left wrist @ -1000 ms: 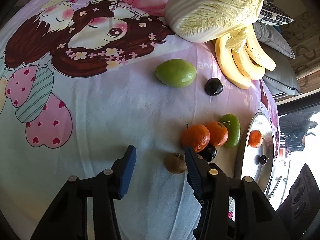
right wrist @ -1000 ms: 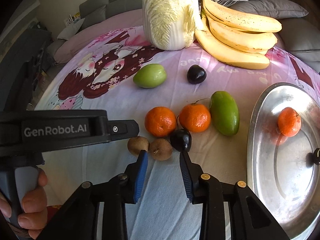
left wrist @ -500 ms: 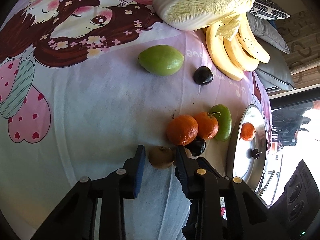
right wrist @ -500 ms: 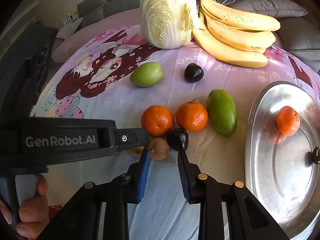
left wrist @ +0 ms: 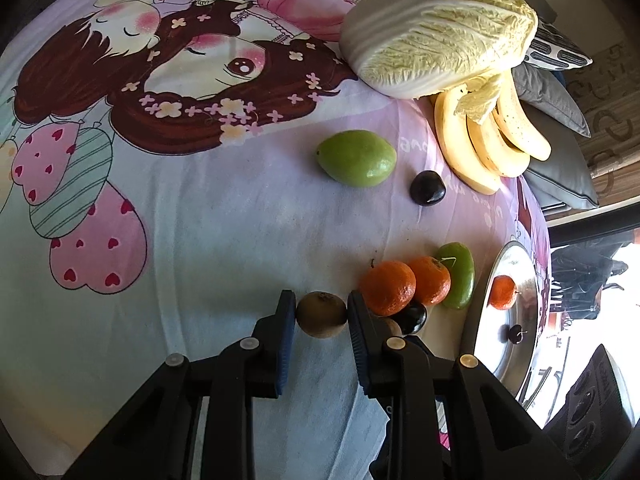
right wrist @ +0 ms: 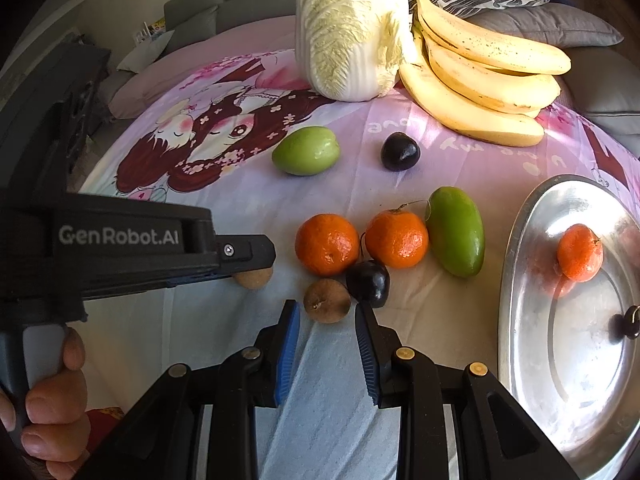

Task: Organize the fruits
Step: 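Grasp a small brown round fruit with the left tool while the right tool grasps another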

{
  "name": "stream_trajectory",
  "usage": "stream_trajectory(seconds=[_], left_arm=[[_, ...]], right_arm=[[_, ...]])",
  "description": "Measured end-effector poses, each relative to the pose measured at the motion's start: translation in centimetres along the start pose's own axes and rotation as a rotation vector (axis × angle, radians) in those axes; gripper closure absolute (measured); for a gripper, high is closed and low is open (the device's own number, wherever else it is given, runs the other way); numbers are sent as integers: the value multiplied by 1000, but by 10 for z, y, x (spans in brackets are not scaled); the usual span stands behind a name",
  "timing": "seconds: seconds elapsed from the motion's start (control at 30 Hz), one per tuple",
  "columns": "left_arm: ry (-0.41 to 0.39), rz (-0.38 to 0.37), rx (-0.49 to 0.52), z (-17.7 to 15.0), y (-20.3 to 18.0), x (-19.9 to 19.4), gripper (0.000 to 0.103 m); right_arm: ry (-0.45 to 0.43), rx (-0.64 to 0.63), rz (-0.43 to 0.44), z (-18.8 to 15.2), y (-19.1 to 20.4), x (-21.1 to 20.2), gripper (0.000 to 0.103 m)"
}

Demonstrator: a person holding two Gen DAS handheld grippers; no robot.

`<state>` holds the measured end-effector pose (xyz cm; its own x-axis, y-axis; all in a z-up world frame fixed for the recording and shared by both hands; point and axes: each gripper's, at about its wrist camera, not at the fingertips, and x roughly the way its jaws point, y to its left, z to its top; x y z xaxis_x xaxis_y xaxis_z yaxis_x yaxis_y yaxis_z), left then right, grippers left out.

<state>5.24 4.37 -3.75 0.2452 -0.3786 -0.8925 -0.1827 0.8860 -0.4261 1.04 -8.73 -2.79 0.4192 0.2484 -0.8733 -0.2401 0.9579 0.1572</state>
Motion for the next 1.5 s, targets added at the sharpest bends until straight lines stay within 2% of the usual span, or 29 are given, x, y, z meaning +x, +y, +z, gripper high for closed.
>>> stream_trajectory(seconds=[0.17, 0.73, 1.23, 1.5], left_arm=[[22, -2, -14, 0, 3, 2, 76], [20, 0, -33, 0, 1, 4, 75], [-21, 24, -35, 2, 4, -8, 76], [-58, 26, -12, 8, -10, -18, 76]], right_arm=[[6, -4, -12, 1, 2, 3, 72], [12, -4, -24, 3, 2, 7, 76], [-49, 6, -7, 4, 2, -17, 76], [-85, 44, -11, 8, -9, -29, 76]])
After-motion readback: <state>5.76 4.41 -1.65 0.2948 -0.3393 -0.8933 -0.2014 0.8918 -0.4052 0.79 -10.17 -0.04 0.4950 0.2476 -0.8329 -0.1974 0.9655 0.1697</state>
